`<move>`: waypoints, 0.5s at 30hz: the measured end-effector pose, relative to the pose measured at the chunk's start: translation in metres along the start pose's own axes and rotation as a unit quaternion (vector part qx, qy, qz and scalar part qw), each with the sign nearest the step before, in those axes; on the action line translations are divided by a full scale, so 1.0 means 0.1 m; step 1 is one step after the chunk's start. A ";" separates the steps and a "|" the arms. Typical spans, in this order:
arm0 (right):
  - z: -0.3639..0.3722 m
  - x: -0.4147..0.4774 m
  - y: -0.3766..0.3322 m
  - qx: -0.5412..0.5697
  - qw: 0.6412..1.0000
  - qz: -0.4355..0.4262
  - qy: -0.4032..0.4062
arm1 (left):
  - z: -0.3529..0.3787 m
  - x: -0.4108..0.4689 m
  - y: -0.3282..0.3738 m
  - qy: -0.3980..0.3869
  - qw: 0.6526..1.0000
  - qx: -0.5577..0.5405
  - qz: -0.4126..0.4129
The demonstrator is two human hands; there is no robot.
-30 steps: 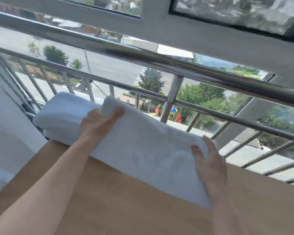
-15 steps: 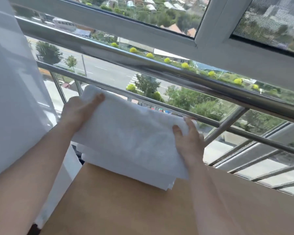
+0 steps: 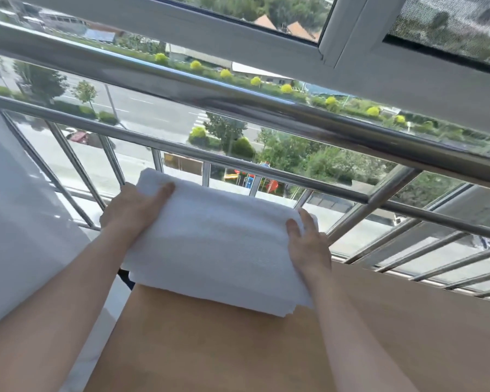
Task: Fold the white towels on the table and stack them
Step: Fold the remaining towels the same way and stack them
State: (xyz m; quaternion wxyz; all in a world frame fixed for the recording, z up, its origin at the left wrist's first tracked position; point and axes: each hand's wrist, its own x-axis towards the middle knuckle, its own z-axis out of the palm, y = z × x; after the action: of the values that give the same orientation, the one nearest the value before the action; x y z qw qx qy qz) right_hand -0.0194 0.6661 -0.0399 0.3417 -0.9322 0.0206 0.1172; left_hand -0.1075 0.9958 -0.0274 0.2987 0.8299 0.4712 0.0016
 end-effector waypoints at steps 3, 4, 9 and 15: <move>-0.03 -0.06 -0.03 0.011 1.000 -0.005 0.007 | 0.01 -0.07 0.00 0.061 0.997 -0.017 0.045; -0.05 -0.08 -0.05 0.013 1.000 -0.007 0.009 | 0.01 -0.11 0.01 0.095 0.992 -0.012 0.085; -0.24 -0.30 -0.07 -0.011 0.998 -0.048 0.049 | 0.18 -0.55 0.17 0.113 0.947 0.099 0.285; -0.48 -0.71 0.32 -0.016 0.998 -0.049 0.036 | 0.66 -1.56 0.50 0.021 0.896 0.216 0.387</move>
State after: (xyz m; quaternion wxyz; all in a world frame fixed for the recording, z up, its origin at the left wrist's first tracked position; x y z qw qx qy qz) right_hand -0.0821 0.6077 -0.0087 0.3308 -0.9412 -0.0150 0.0671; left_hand -0.1360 0.8222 -0.0137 0.0782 0.9905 0.1083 0.0332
